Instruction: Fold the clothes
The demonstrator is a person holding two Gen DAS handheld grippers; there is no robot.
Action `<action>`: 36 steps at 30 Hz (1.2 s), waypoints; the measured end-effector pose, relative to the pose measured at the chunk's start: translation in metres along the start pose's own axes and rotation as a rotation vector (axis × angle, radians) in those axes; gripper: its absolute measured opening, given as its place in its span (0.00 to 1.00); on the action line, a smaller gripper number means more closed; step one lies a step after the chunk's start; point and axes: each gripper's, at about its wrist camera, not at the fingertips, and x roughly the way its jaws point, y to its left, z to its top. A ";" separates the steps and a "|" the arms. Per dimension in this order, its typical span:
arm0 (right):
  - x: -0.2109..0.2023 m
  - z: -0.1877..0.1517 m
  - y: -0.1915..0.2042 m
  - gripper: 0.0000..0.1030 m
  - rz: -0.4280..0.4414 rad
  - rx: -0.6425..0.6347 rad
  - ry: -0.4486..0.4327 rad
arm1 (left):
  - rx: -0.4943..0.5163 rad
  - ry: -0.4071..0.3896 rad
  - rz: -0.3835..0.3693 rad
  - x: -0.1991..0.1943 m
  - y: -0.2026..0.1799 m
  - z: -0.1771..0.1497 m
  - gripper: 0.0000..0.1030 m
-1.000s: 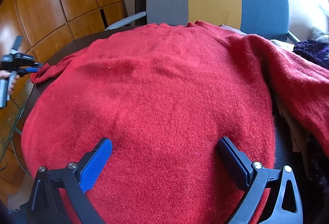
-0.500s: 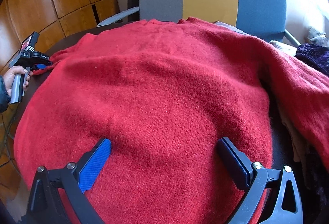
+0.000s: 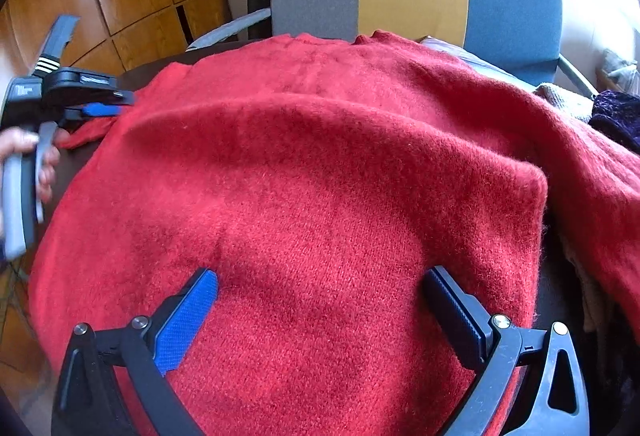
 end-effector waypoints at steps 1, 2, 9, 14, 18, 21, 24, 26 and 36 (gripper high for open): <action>-0.003 -0.004 0.002 1.00 0.003 -0.004 -0.002 | 0.023 0.019 -0.021 0.002 -0.010 -0.013 0.27; -0.006 -0.008 0.005 1.00 0.006 -0.009 -0.005 | 0.049 0.000 -0.015 -0.002 -0.014 -0.024 0.28; -0.030 -0.038 0.019 1.00 0.023 -0.038 -0.038 | 0.094 -0.061 -0.090 -0.013 0.004 -0.054 0.33; -0.053 -0.050 0.008 1.00 0.038 0.019 -0.024 | 0.123 -0.065 -0.058 -0.004 -0.001 -0.052 0.33; -0.092 -0.067 -0.040 0.99 -0.026 0.161 -0.050 | 0.140 -0.071 -0.033 -0.001 -0.007 -0.048 0.34; -0.141 -0.088 -0.094 0.97 -0.162 0.288 -0.113 | 0.126 -0.073 -0.048 -0.004 -0.002 -0.052 0.34; -0.198 -0.113 -0.143 0.95 -0.315 0.431 -0.194 | 0.131 -0.078 -0.041 -0.004 -0.002 -0.052 0.34; -0.236 -0.133 -0.175 0.94 -0.416 0.534 -0.257 | 0.133 -0.082 -0.036 -0.003 0.000 -0.053 0.35; -0.259 -0.156 -0.249 0.70 -0.548 0.638 -0.254 | 0.122 -0.079 -0.048 -0.003 -0.002 -0.052 0.35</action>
